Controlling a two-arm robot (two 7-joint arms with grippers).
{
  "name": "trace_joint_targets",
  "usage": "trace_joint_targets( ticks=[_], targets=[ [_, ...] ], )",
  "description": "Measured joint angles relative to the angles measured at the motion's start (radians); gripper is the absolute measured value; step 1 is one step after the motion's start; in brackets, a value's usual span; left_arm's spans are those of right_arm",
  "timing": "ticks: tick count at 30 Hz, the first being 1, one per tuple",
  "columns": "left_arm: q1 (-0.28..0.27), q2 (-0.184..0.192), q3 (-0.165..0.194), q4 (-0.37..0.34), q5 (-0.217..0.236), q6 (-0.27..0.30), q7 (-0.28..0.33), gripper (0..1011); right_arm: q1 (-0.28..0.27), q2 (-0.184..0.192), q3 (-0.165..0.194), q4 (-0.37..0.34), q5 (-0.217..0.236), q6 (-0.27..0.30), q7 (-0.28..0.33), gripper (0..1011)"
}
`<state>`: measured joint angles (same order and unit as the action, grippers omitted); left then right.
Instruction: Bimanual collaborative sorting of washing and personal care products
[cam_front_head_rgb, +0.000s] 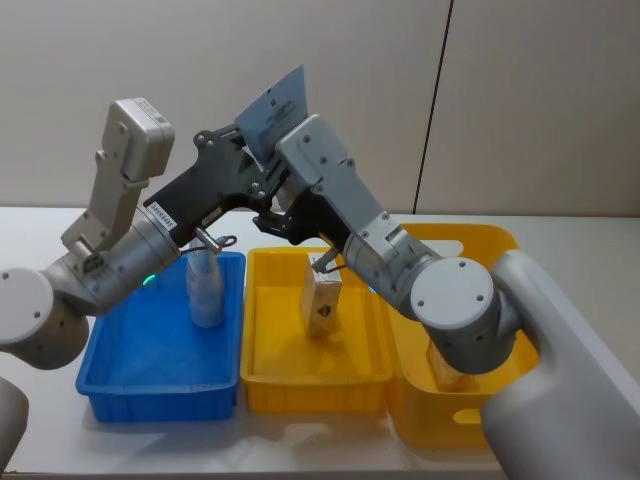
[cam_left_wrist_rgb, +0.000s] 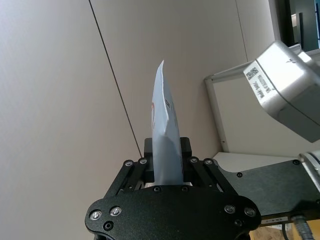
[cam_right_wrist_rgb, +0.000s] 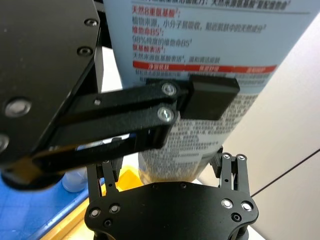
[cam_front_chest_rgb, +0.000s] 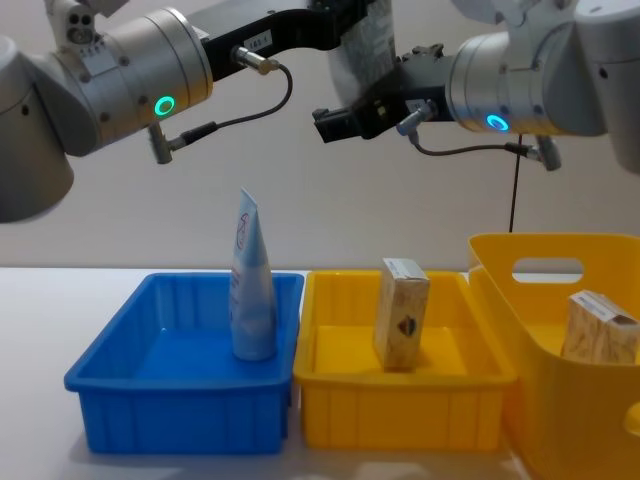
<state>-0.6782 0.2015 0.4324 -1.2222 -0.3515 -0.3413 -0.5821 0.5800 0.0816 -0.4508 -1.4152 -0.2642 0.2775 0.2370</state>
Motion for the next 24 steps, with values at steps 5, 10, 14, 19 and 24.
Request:
trace_joint_targets(
  ticks=[5,10,14,19,24],
  targets=[
    [0.002,0.001,0.002,-0.004,0.0,0.005,0.002,259,0.006,-0.009,0.004,0.011,-0.003,-0.006,-0.004,1003],
    [0.004,0.002,0.003,-0.005,0.0,0.009,0.003,259,0.01,-0.017,0.008,0.02,-0.005,-0.01,-0.008,1003],
    [0.005,0.003,0.005,-0.007,0.0,0.011,0.004,259,0.013,-0.023,0.011,0.026,-0.006,-0.013,-0.01,936],
    [0.005,0.003,0.005,-0.007,0.0,0.013,0.005,259,0.016,-0.027,0.014,0.03,-0.007,-0.016,-0.012,819],
    [0.006,0.004,0.006,-0.008,0.0,0.014,0.005,259,0.017,-0.03,0.015,0.034,-0.007,-0.017,-0.012,659]
  ],
)
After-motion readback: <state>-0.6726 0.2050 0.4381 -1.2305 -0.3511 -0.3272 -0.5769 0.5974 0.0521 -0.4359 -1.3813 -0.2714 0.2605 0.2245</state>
